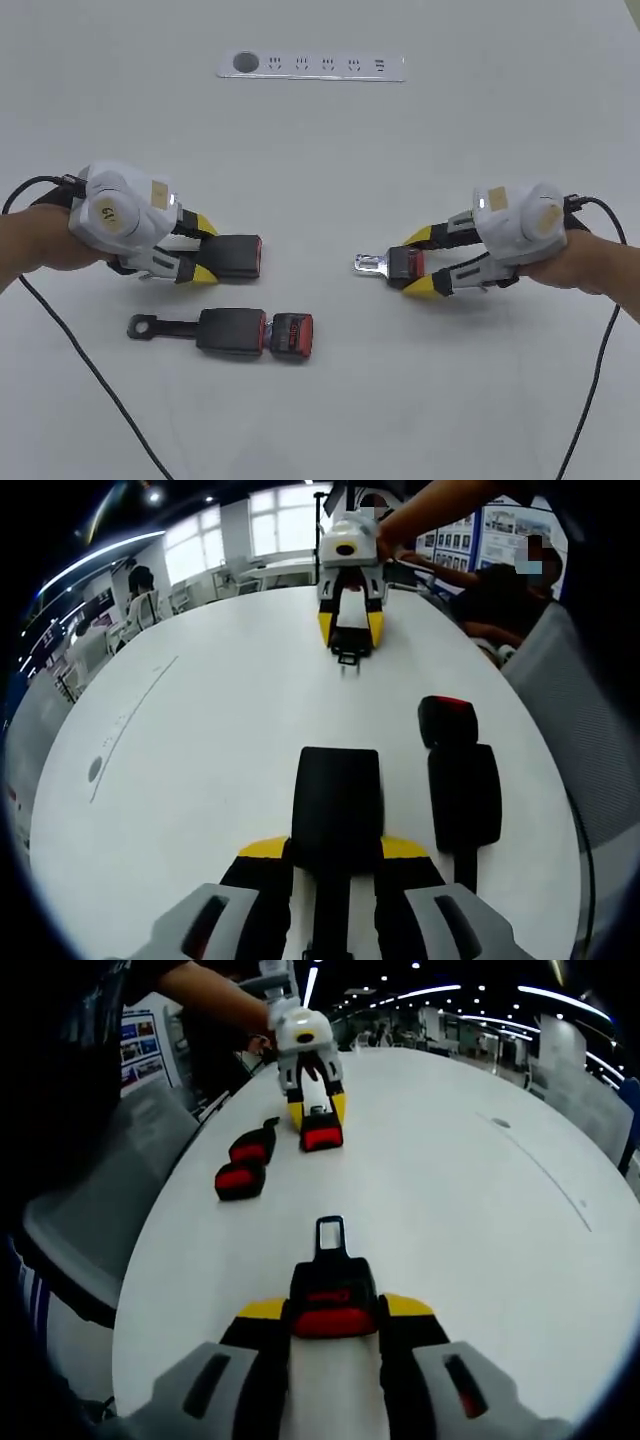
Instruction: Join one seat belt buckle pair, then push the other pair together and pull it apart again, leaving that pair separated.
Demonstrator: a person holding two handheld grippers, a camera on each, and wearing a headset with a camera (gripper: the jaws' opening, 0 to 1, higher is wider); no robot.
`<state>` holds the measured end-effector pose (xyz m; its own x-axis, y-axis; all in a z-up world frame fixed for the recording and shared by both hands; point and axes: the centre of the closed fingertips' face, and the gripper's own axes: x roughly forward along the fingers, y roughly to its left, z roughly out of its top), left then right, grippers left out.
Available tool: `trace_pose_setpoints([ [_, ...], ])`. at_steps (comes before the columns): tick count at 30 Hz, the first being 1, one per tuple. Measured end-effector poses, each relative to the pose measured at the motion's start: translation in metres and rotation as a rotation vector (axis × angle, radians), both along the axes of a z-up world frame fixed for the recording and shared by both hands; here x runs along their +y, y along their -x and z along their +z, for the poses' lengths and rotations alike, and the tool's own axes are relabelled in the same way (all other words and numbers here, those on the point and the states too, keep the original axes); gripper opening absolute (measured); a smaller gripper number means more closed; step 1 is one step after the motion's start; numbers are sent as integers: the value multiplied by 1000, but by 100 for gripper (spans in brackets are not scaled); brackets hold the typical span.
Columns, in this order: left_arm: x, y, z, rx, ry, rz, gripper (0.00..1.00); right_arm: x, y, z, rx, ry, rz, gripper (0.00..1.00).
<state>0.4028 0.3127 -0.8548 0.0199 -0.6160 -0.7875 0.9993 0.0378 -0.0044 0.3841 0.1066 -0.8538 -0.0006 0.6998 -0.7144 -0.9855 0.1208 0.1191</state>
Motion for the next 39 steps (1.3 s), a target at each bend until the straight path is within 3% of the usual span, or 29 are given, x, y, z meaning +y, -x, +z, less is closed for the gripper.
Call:
trace_pose_setpoints([
  [15, 0, 0, 0, 0, -7, -4, 33, 48, -5, 0, 13, -62, 1, 35],
  [23, 0, 1, 0, -2, -18, -9, 33, 65, -4, 1, 31, -82, 0, 35],
  [39, -1, 1, -1, -5, -52, -22, 32, 103, -14, -4, 29, -65, 44, 35],
])
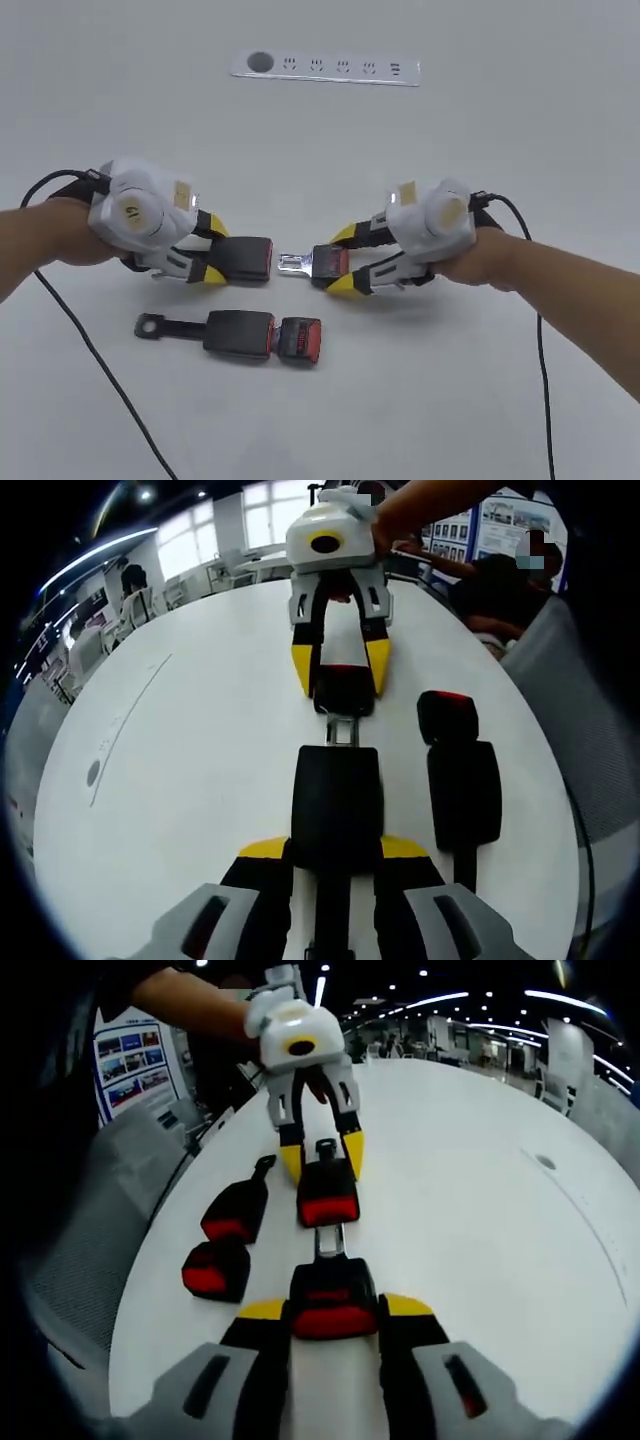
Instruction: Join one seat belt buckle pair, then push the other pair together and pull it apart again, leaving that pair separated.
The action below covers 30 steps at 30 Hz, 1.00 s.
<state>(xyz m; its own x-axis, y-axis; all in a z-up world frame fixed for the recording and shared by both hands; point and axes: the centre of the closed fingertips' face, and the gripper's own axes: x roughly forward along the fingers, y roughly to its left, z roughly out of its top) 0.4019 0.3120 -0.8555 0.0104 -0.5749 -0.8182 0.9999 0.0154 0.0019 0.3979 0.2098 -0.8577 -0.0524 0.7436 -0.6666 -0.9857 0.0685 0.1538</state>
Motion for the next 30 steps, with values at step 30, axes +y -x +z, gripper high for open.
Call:
trace_pose_setpoints([
  [30, -5, -3, -4, -11, -43, -38, 31, 34, -3, -2, 1, 64, -17, 33],
])
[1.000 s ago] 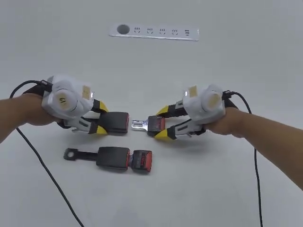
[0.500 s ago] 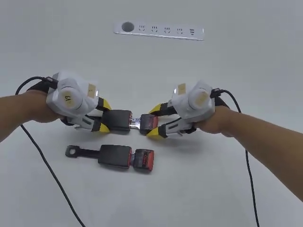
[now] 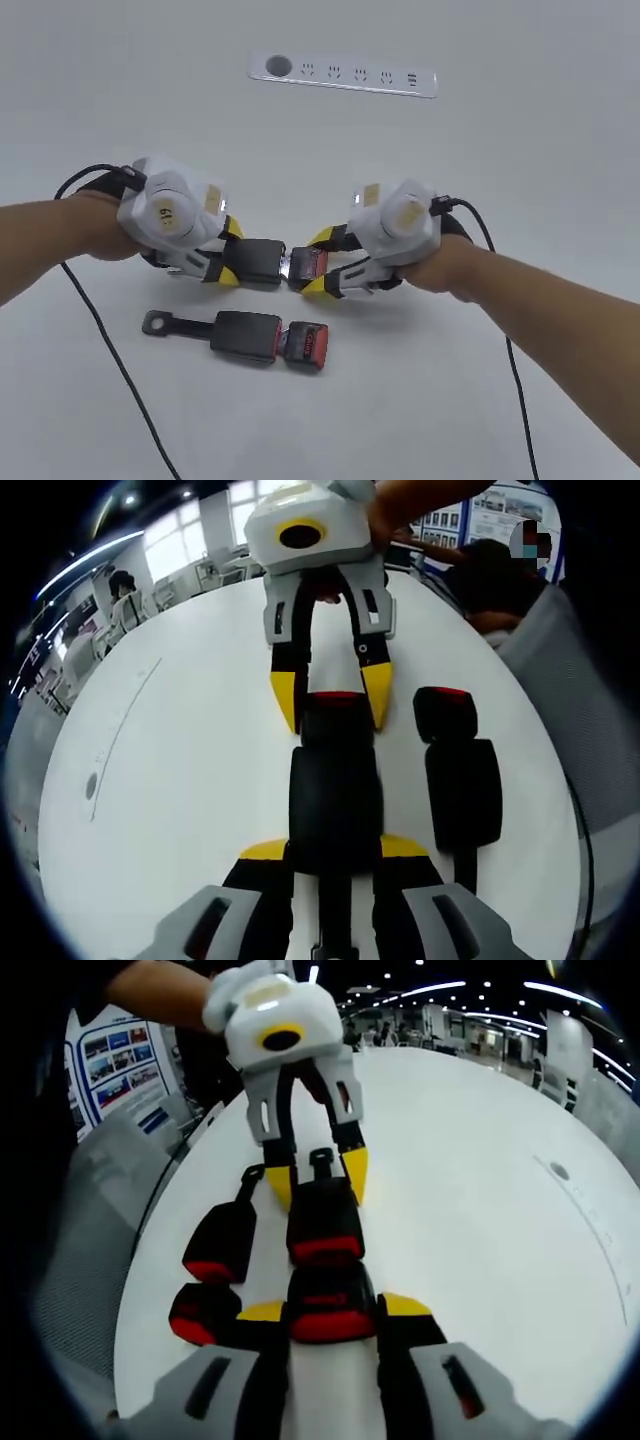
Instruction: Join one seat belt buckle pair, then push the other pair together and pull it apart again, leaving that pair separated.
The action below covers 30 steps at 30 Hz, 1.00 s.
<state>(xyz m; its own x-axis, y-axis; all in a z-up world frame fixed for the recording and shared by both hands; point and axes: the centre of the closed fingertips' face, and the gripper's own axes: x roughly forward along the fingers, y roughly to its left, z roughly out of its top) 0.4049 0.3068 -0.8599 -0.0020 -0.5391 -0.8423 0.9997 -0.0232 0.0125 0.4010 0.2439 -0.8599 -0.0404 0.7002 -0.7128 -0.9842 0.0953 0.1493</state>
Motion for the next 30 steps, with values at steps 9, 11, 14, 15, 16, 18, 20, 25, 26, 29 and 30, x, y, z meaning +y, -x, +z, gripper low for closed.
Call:
trace_pose_setpoints([
  [9, -1, -1, 1, 3, -14, 7, 31, 1, -1, -1, -9, 39, 11, 33],
  [11, -1, -1, 1, 3, -18, 8, 31, 0, 0, -1, -11, 52, 17, 33],
  [14, -1, -1, 1, 3, -19, 8, 31, 1, 1, -1, -19, 71, 35, 33],
  [15, -1, 0, 1, 3, -18, 9, 31, 1, 0, -1, -18, 72, 35, 33],
  [16, -2, 0, 1, 2, -18, 7, 31, 1, 1, -2, -18, 72, 36, 33],
  [18, -1, 0, 1, 1, -22, 3, 31, 1, 1, -2, -19, 73, 38, 33],
  [20, -1, 0, 1, 1, -23, 6, 31, 2, 1, -2, -21, 74, 39, 33],
  [25, 0, 1, 1, 4, -14, 16, 31, 2, 1, -2, -30, 72, 48, 33],
  [26, 0, 1, 1, 4, -12, 17, 31, 1, 2, -3, -41, 68, 53, 33],
  [29, 1, 1, 1, 7, 0, 25, 31, 0, 2, -3, -42, 49, 53, 33],
  [30, 1, 1, 1, 9, 4, 30, 31, 1, 2, -3, -43, 45, 55, 34],
])
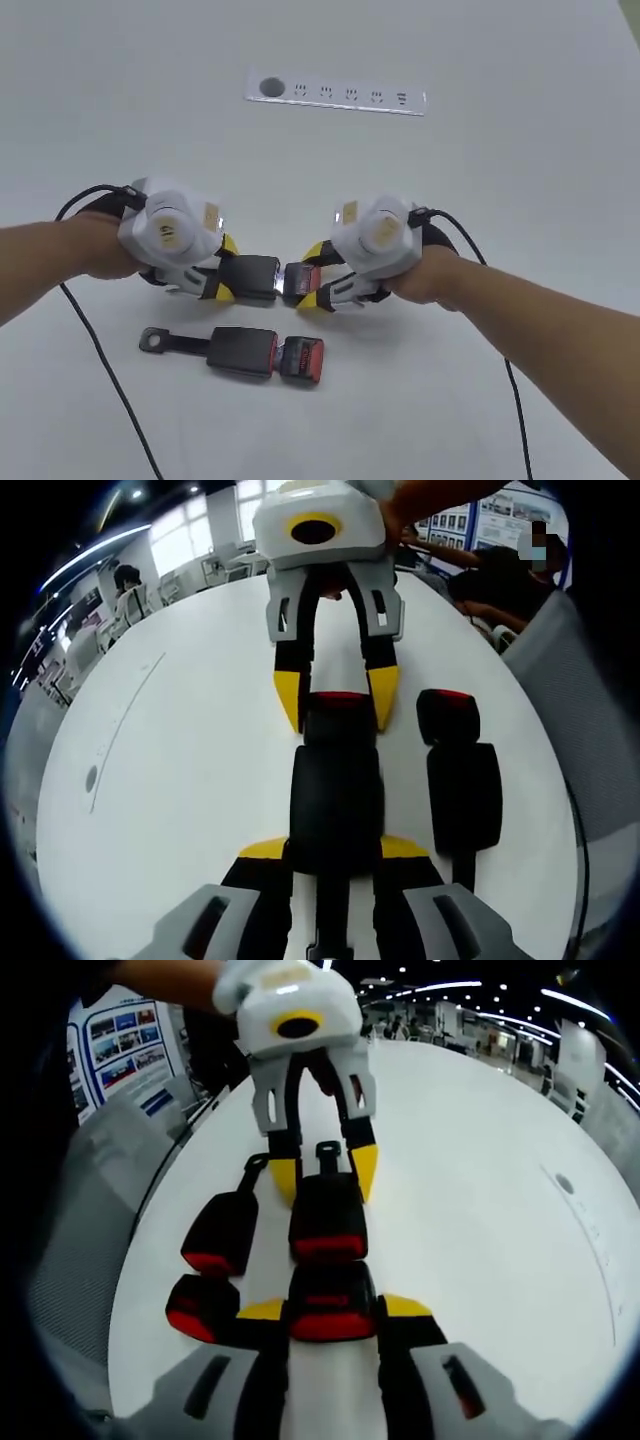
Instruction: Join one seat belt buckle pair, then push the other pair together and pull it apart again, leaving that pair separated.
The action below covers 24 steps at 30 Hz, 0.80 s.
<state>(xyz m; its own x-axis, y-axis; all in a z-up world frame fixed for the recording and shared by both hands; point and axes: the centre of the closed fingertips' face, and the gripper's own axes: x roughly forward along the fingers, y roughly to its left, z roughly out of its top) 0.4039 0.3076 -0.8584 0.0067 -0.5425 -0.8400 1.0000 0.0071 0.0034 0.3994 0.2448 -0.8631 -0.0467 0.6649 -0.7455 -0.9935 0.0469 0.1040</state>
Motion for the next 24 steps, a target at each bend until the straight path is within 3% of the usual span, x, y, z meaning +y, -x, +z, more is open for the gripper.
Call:
trace_pose_setpoints([
  [11, 1, 2, 1, -2, 18, 2, 32, -2, 1, 1, 0, -37, 1, 34],
  [13, 0, 4, 2, -19, 7, -24, 32, -3, 2, 2, -2, -35, 7, 34],
  [24, 1, 5, 2, -3, 3, -10, 32, -20, 7, 1, -5, -28, -6, 34],
])
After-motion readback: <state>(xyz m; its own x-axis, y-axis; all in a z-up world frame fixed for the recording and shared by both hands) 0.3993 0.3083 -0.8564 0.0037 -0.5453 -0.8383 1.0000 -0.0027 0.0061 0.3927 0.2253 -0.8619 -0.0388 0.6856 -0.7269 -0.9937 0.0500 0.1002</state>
